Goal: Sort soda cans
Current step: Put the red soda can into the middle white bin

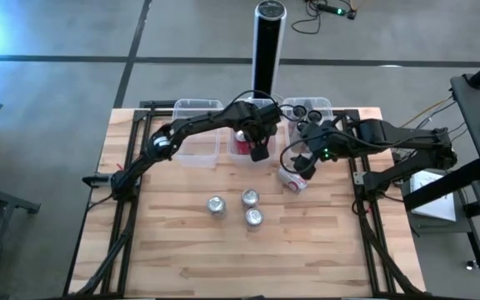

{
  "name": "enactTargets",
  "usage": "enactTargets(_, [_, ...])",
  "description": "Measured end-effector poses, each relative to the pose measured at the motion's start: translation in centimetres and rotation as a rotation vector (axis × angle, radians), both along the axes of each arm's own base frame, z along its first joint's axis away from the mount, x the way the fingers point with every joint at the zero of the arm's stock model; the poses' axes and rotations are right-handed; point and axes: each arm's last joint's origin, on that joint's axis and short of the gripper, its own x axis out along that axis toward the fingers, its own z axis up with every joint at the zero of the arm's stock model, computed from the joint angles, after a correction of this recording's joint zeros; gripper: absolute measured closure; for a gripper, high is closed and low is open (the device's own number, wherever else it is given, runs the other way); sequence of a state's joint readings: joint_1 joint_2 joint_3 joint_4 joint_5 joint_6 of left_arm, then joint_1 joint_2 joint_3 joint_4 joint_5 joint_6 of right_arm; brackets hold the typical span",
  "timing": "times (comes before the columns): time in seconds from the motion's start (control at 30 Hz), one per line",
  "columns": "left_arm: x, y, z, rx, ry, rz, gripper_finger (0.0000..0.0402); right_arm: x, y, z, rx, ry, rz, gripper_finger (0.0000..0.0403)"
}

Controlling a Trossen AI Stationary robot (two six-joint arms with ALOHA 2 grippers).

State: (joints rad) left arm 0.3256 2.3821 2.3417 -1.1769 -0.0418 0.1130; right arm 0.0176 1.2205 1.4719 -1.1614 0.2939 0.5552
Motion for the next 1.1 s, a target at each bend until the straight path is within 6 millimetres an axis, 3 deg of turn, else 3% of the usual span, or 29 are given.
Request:
enactTargets(0.2, [0.0,0.0,0.0,0.001,0.002,-0.001,0.0047,0.0,0.7,0.0,0.015,-0.002,0.026,0.0039])
enactTargets(0.4, [-0.1,0.0,0.1,-0.003,0.004,0.011,0.0042,0.0,1.5,0.0,0.028,-0.009,0.037,0.0039])
enactTargets(0.57, [-1.1,-0.3,2.4,-0.004,-0.012,0.023,0.0048,0.1,2.4,-0.7,0.049,0.006,0.027,0.0039])
enactTargets(0.77, [-3.1,-1.9,6.7,-0.033,-0.070,0.047,0.0058,-0.1,3.2,-5.1,0.153,0.128,-0.095,0.0039])
enactTargets(0.9, [-4.4,-3.9,10.4,-0.015,-0.162,0.003,0.0064,-0.7,4.8,-8.5,0.169,0.188,-0.128,0.0039])
enactTargets(1.1, [-5.0,-7.8,14.3,0.058,-0.330,-0.154,0.0072,-2.3,8.4,-13.2,-0.138,0.100,-0.085,0.0039])
